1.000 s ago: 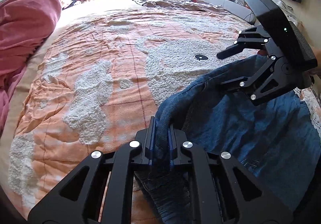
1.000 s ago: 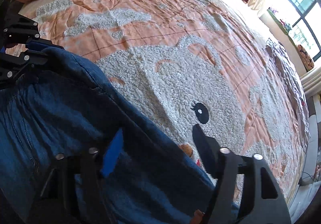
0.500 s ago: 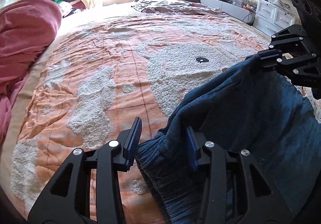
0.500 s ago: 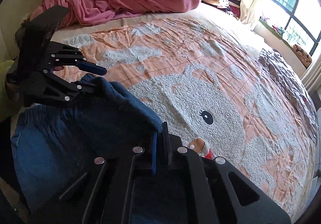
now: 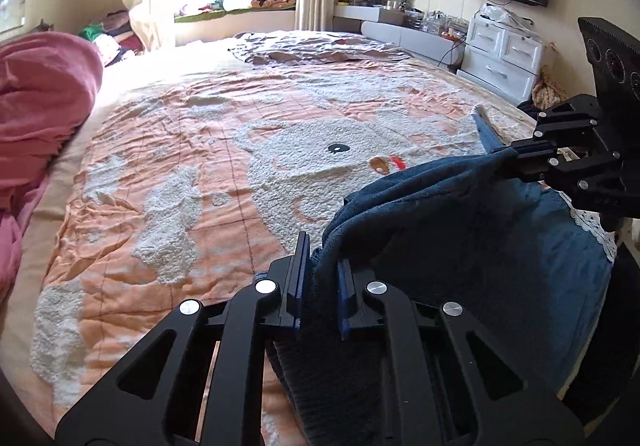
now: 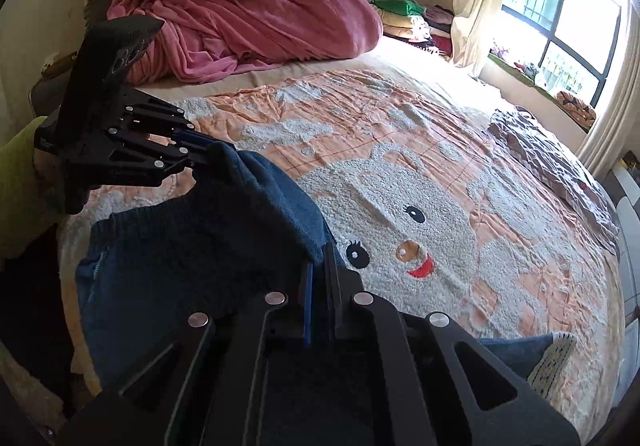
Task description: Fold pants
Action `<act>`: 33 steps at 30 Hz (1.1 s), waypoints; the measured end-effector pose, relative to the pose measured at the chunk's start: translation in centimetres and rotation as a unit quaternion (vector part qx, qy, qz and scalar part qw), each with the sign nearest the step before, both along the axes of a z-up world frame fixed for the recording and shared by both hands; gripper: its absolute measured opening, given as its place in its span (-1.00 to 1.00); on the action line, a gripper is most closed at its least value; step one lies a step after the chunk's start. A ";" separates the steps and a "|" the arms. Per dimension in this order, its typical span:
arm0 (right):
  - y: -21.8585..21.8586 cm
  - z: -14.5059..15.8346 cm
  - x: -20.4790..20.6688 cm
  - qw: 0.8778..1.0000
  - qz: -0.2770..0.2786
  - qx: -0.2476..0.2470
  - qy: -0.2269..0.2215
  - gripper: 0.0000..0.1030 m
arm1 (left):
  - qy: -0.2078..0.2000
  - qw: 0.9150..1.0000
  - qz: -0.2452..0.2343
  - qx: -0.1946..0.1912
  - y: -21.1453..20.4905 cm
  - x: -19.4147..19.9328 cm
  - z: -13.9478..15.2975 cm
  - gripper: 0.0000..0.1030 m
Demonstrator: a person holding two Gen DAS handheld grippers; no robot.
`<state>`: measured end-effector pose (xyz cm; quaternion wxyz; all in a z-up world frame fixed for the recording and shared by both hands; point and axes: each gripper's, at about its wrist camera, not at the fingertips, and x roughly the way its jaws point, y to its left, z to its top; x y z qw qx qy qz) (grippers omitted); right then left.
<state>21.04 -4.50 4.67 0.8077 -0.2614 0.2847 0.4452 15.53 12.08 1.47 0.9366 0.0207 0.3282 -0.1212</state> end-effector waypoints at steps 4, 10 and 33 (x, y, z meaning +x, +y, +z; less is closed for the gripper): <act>-2.0 0.3 -3.2 1.000 -0.004 0.021 0.017 -0.93 | -0.031 0.999 -0.019 0.016 -1.6 -3.6 0.8 -0.88; -3.2 -1.6 -9.0 0.999 0.013 0.022 0.031 -0.93 | -0.035 0.999 -0.015 0.037 -3.1 -8.9 -0.3 -0.88; -2.2 -8.8 -16.2 0.994 0.004 0.015 0.108 -0.91 | 0.045 0.998 0.028 0.039 -3.1 -14.9 -4.0 -0.88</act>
